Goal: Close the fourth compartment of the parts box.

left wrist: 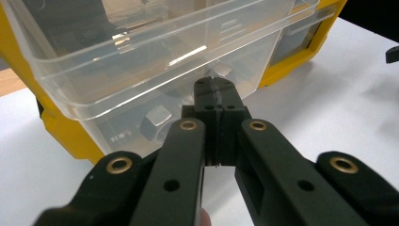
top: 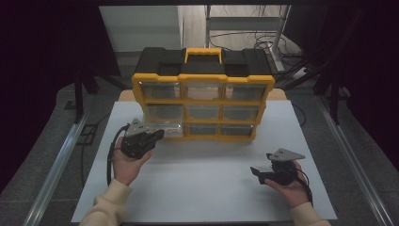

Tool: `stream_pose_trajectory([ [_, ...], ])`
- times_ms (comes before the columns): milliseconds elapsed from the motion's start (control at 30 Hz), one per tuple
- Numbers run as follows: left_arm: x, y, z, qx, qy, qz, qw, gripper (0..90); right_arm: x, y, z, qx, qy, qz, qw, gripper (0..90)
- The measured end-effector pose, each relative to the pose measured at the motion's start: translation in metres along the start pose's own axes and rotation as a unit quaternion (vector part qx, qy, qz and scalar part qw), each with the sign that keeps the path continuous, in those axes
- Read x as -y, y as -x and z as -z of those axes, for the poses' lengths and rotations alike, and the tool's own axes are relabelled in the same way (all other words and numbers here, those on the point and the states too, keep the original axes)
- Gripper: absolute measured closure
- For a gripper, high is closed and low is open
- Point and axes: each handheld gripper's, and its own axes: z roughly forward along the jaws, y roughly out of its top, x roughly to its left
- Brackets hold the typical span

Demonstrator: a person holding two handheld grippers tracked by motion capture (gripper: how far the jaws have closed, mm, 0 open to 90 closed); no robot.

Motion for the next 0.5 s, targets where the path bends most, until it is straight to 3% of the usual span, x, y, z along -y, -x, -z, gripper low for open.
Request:
stream_pose_trajectory([
  [233, 0.0, -0.007, -0.005, -0.009, -0.003, 0.012, 0.9999, 90.0, -0.001, -0.001, 0.0, -0.001, 0.003, -0.004, 1.0, 15.8],
  [500, -0.004, -0.013, -0.012, -0.005, -0.004, 0.02, 0.9998, 90.0, -0.001, 0.001, 0.002, 0.001, 0.006, -0.01, 0.9999, 14.5],
])
